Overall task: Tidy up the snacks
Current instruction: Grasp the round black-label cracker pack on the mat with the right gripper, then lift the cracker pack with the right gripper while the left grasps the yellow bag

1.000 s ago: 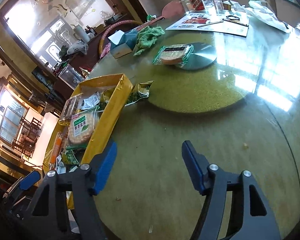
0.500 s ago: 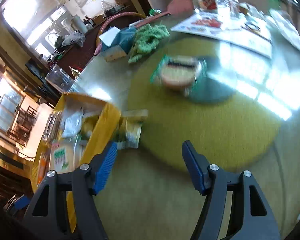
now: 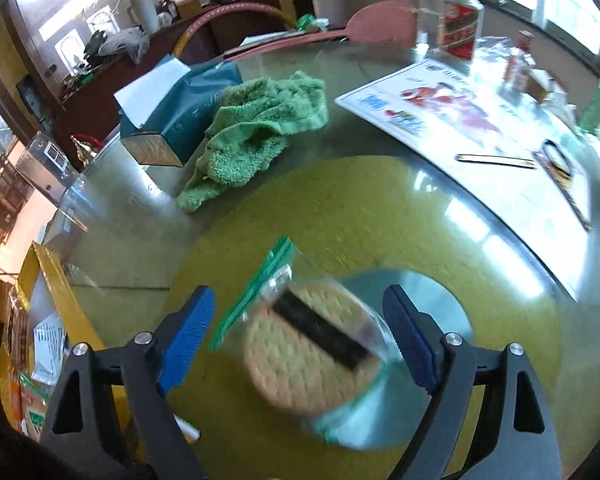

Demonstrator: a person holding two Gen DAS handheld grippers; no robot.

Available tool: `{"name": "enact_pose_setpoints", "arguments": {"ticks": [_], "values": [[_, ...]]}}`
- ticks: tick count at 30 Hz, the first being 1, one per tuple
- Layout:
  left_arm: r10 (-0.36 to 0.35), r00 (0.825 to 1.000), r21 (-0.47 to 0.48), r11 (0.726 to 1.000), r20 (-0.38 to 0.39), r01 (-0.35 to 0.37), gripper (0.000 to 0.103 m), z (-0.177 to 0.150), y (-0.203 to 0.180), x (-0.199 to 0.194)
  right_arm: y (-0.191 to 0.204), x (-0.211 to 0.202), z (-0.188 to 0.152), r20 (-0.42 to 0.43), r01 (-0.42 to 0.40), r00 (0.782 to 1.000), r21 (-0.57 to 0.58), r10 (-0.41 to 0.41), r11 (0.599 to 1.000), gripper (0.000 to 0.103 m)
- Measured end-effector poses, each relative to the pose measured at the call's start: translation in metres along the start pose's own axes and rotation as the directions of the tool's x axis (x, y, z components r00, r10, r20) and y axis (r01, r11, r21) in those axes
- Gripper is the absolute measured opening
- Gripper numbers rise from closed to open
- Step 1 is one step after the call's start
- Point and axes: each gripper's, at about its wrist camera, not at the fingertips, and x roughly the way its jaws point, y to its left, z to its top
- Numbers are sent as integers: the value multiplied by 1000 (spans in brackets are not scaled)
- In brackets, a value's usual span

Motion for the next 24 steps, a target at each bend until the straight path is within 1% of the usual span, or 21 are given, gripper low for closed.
{"name": "enact_pose_setpoints", "arguments": {"ticks": [2,3,5,8,9,12,14,16,18,21,24], "values": [[-1,1000,-4,1000,-4,1,79,1,2,2,0,9,0,-22,5,1000,-11,-5,1000,86],[-4,1000,-5,1000,-5,4,79,1,2,3,0,11,-3,-32,-16,999,-15,15,1000,86],[-6,1000,-7,1000,-7,6,79,2,3,6,4,6,-18,-45,-66,997,-62,63,996,86],[-16,1000,-13,1000,-9,16,79,1,4,6,12,-4,-37,-62,-94,994,-91,89,991,86],[-19,1000,-12,1000,-7,19,79,1,3,5,17,-6,-43,-70,-88,994,-108,81,990,86],[-14,1000,-16,1000,-8,13,79,1,1,3,29,-4,-50,-67,-7,998,-152,-3,988,86],[-10,1000,-16,1000,-5,10,79,-1,-2,0,36,-4,-56,-59,47,997,-158,-57,986,80],[-3,1000,-14,1000,-3,3,79,-3,-5,-2,34,-9,-63,-63,78,994,-118,-86,990,78],[-2,1000,-17,1000,-10,1,79,-5,-9,-3,28,-19,-77,-77,109,991,-48,-113,993,77],[-5,1000,-15,1000,-26,5,79,-6,-17,-1,12,-41,-109,-96,150,985,59,-144,987,77],[-11,999,-4,1000,-53,11,79,-6,-29,4,-1,-65,-147,-99,165,983,151,-151,975,77]]}}
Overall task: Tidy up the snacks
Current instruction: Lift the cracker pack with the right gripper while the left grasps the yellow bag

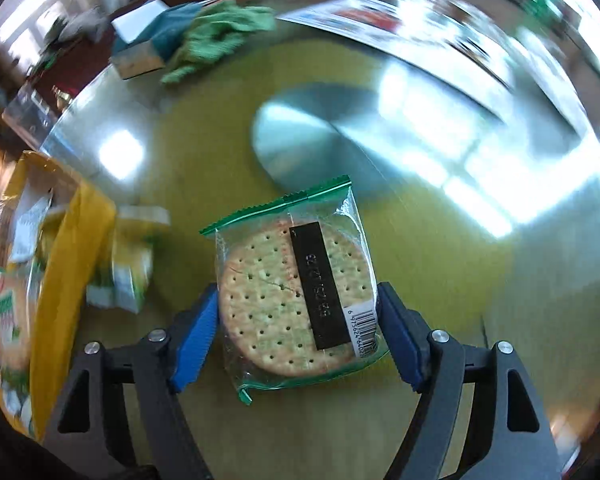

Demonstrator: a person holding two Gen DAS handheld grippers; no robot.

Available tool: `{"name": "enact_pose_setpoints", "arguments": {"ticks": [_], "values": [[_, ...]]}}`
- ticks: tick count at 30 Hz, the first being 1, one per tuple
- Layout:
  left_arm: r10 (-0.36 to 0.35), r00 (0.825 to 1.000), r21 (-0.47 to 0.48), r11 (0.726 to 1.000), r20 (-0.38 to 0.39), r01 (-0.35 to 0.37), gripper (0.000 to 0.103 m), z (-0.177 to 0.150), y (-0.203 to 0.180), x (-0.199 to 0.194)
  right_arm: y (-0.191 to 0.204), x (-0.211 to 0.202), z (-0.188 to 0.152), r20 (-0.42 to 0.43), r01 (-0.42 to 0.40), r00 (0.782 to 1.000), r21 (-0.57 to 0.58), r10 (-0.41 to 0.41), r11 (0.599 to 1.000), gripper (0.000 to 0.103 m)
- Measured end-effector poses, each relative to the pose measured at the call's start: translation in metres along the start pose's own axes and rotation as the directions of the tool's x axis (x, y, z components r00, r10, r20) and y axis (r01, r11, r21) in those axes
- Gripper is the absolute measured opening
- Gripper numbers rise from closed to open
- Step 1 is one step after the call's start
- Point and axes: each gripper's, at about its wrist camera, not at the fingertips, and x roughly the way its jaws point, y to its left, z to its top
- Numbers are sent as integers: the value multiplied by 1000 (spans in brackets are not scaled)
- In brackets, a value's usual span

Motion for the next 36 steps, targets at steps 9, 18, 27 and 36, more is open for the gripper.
{"name": "enact_pose_setpoints", "arguments": {"ticks": [9,18,27,36], "values": [[70,996,55,996,-55,-67,79,9,-35,27,-36,-35,-99,102,112,987,136,-127,984,77],[119,982,114,988,-144,-103,79,19,-56,59,-54,-34,-100,167,144,971,151,-169,978,77],[128,967,137,986,-221,-99,78,72,-59,116,-77,-39,-106,176,168,960,257,-217,952,77],[284,905,197,953,-318,-230,50,104,-51,207,-72,-39,-109,185,172,958,246,-220,954,77]]}}
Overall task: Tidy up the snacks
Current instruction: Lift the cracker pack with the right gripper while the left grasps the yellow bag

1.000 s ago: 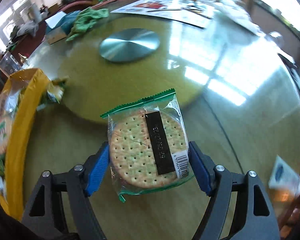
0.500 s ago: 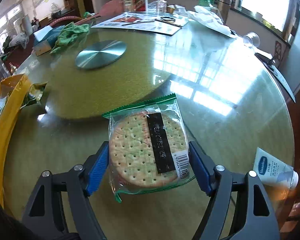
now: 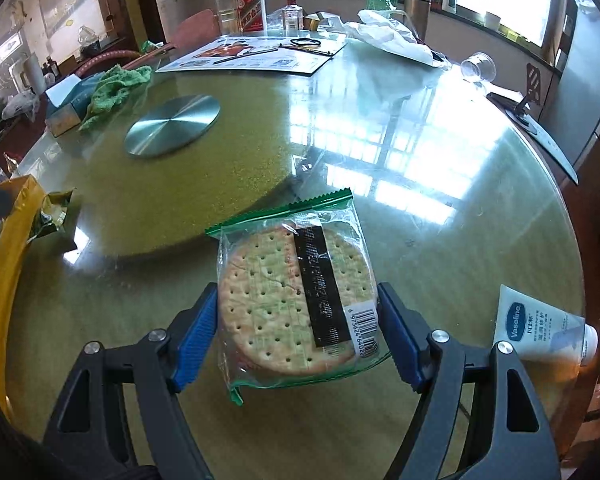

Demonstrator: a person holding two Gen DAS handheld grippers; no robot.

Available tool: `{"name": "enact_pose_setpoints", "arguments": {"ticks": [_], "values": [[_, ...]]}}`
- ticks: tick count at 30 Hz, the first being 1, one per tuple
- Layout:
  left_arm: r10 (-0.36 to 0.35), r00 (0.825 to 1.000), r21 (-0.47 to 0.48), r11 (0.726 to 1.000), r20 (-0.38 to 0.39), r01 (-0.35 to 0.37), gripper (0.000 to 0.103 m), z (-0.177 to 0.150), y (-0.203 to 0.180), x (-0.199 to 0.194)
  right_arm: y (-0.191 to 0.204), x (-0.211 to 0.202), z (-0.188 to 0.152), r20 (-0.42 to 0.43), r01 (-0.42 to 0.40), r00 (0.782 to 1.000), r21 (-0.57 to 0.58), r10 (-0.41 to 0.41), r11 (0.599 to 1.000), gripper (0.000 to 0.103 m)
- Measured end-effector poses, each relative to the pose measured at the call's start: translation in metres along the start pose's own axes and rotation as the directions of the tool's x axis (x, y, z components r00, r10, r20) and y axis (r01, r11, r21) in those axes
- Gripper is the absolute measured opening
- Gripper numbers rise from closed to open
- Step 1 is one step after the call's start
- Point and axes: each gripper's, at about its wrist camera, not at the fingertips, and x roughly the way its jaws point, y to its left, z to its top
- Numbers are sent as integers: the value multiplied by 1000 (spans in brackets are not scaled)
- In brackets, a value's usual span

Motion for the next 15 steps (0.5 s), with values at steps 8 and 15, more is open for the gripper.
{"name": "enact_pose_setpoints", "arguments": {"ticks": [8,15], "values": [[143,988,31,990,-51,-141,36,16,-5,30,1,-1,-1,1,-9,1000,-8,9,1000,77],[224,971,62,974,-78,-219,31,14,-7,40,3,-1,0,0,-7,1000,-11,7,1000,77]]}}
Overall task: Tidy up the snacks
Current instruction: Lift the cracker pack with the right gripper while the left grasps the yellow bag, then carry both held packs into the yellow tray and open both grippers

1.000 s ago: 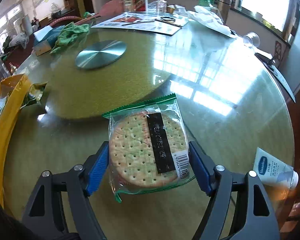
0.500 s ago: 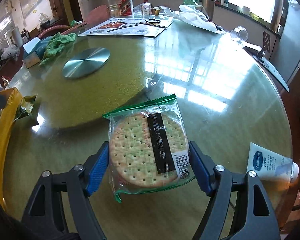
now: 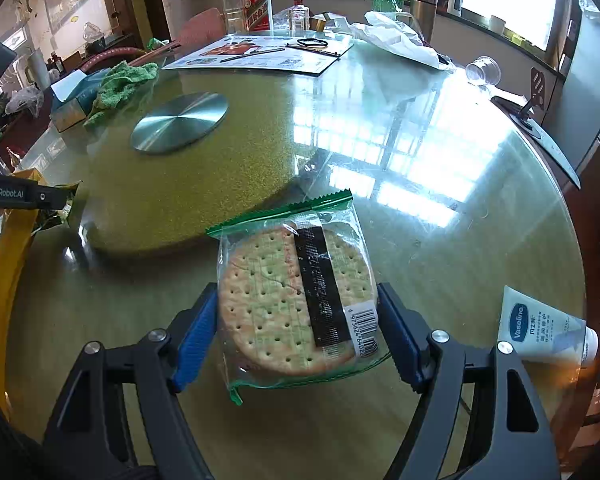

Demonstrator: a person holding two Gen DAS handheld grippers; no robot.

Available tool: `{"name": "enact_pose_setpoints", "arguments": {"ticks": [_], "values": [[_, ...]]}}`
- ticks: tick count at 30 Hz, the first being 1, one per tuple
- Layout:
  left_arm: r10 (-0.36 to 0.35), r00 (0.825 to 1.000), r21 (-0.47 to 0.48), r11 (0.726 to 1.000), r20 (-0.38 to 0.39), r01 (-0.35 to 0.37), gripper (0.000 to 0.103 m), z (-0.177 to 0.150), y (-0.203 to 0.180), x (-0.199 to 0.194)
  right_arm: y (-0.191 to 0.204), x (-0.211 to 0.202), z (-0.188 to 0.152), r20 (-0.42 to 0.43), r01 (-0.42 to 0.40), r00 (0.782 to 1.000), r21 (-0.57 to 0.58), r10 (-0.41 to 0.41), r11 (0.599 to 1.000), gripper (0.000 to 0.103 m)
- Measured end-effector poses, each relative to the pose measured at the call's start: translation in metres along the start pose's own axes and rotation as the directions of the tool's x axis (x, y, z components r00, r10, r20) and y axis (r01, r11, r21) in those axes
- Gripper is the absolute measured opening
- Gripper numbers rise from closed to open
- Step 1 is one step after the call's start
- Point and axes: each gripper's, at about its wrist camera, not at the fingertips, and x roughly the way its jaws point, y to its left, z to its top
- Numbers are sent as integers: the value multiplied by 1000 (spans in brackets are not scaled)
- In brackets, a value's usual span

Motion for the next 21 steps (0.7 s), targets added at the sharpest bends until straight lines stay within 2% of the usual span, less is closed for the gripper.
{"name": "enact_pose_setpoints", "arguments": {"ticks": [1,5,10,13,17,20,21], "values": [[6,1000,-6,1000,-3,-6,13,0,1,3,0,0,0,0,-2,1000,0,2,1000,77],[-8,1000,6,1000,2,8,12,-2,0,0,1,0,0,1,-2,1000,-4,2,1000,77],[-112,993,14,994,34,111,12,-23,-2,-22,-2,-2,0,3,-20,1000,-1,20,1000,77],[-206,976,9,978,70,206,12,-47,2,-46,-2,-4,0,14,-49,999,2,49,999,77],[-322,935,-3,945,146,326,12,-87,17,-88,5,-15,1,60,-112,992,-16,113,994,76],[-358,909,-10,929,213,369,12,-109,39,-120,8,-19,1,77,-178,981,-19,179,984,77],[-359,905,-17,928,229,373,12,-113,48,-127,9,-20,1,82,-197,977,-22,198,980,76]]}}
